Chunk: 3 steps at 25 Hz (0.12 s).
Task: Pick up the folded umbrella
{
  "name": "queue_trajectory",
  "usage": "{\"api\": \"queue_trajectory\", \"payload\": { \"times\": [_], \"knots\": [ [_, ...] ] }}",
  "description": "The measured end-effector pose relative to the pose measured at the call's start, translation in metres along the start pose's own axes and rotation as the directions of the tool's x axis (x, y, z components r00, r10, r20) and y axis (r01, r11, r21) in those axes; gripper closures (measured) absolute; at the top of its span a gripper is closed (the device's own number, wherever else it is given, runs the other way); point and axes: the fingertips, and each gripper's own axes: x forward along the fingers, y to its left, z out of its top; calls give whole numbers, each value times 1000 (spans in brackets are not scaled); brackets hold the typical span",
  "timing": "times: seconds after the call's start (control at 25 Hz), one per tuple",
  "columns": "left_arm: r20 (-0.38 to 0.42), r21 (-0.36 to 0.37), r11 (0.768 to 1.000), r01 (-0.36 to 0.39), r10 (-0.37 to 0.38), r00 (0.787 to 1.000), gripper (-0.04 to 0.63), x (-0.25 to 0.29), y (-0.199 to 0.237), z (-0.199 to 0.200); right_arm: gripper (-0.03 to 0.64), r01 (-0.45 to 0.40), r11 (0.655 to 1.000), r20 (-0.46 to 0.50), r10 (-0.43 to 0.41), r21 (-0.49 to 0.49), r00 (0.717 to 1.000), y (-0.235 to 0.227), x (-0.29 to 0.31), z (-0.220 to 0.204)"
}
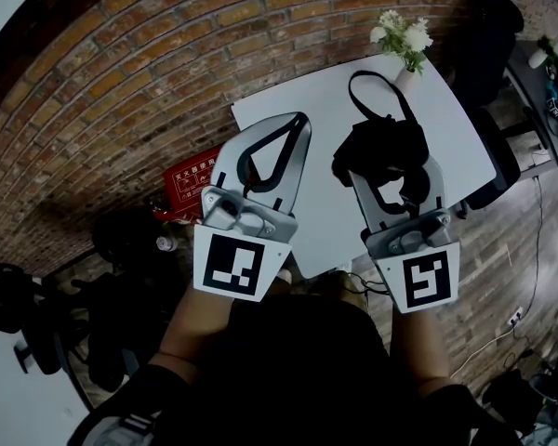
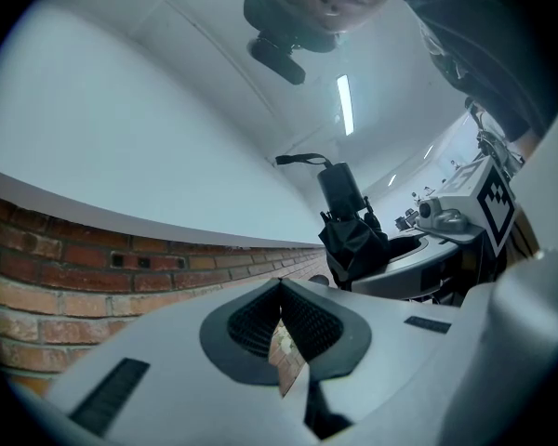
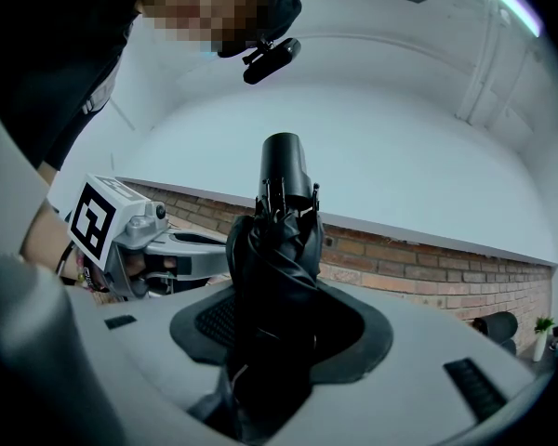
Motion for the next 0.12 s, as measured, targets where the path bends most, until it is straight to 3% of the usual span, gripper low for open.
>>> {"api": "queue_trajectory", "payload": {
  "times": [0.12],
  "knots": [
    [0,0,1000,1,-1,1000,583,0,-1,1,407,-1,1000,-3,1,-7,1000,0,-1,1]
  ]
}}
